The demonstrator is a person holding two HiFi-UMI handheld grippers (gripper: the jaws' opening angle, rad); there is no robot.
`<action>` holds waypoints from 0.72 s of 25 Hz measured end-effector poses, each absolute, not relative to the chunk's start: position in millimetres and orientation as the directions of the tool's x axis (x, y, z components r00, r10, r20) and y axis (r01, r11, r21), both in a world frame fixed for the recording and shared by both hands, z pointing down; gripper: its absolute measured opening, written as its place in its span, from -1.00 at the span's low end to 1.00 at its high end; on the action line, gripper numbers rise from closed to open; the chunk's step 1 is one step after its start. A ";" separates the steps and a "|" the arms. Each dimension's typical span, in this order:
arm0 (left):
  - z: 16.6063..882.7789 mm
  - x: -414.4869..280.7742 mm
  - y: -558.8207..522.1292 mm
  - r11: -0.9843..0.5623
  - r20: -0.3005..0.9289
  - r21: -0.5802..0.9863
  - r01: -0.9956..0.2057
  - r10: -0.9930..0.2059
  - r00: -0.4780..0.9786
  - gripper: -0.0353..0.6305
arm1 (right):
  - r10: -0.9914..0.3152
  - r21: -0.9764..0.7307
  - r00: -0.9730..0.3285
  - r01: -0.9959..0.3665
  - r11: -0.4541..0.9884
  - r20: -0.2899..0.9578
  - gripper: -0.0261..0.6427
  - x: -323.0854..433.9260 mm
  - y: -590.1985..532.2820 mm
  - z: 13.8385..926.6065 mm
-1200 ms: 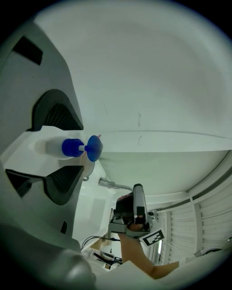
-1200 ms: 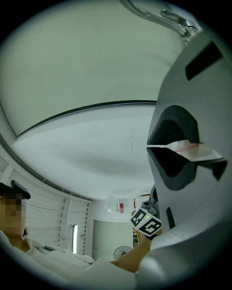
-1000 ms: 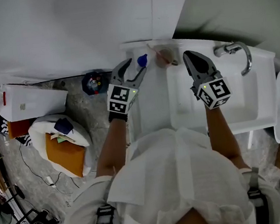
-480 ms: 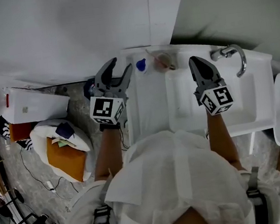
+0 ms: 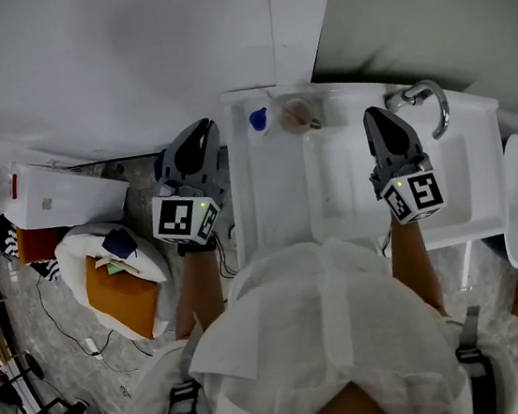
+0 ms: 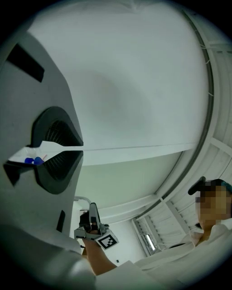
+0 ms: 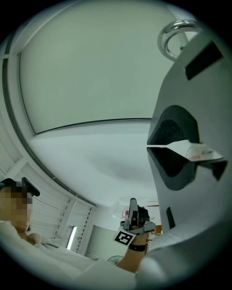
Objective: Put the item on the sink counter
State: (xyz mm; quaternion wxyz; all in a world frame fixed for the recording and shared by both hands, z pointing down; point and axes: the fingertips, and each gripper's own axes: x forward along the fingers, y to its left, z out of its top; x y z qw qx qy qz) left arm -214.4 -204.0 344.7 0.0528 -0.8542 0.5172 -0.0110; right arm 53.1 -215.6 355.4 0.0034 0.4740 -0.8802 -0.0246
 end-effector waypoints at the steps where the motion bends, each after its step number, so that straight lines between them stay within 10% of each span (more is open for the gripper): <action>1: 346.6 -216.5 -202.1 -0.456 -0.033 -0.099 -0.884 -0.887 0.461 -0.76 | -0.834 0.050 -0.551 -0.834 0.550 -0.019 -0.86 54.0 -213.3 353.7; 18: 434.0 -202.3 -180.3 -0.474 0.157 -0.008 -0.881 -0.870 0.467 -0.76 | -0.821 -0.036 -0.559 -0.828 0.559 0.118 -0.86 55.5 -185.6 439.6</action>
